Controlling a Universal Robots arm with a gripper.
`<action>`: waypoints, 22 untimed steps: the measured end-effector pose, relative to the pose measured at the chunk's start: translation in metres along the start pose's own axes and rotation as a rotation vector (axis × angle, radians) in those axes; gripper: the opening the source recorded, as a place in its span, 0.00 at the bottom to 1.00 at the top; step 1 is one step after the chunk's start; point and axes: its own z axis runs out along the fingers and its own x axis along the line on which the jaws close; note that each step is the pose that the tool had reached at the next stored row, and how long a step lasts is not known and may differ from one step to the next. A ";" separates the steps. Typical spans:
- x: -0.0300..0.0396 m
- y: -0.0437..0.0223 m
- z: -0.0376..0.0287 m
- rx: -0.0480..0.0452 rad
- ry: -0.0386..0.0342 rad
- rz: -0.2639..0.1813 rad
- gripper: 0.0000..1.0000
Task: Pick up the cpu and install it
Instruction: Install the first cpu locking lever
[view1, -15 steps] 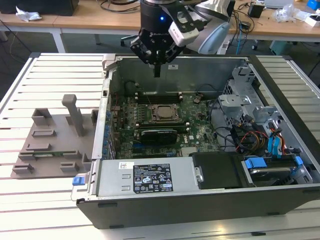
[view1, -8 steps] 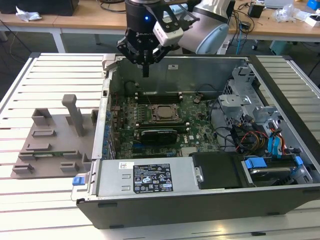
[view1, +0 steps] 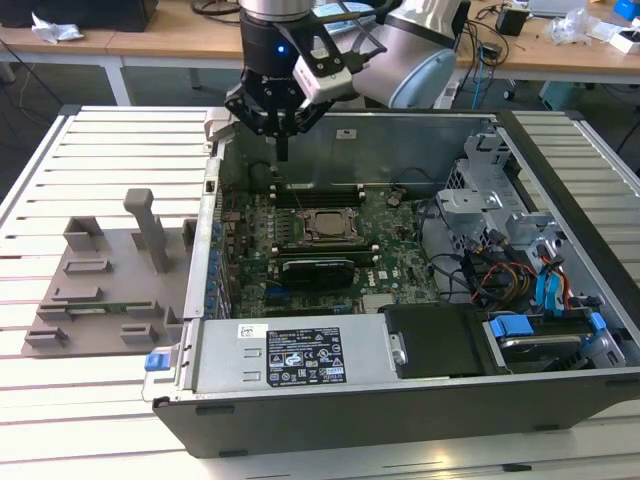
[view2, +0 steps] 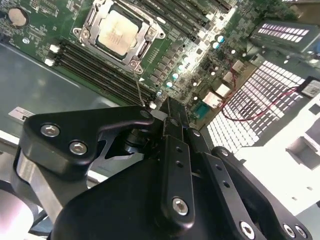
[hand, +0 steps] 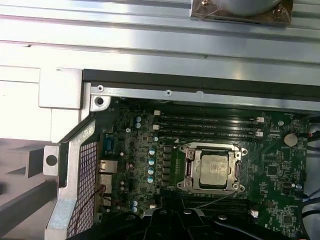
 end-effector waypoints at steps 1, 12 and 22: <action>0.0002 0.0015 0.0019 -0.0002 -0.0002 0.000 0.11; 0.0031 0.0187 0.0258 -0.0002 -0.0003 0.000 0.11; 0.0043 0.0255 0.0535 0.0000 0.0000 0.000 0.11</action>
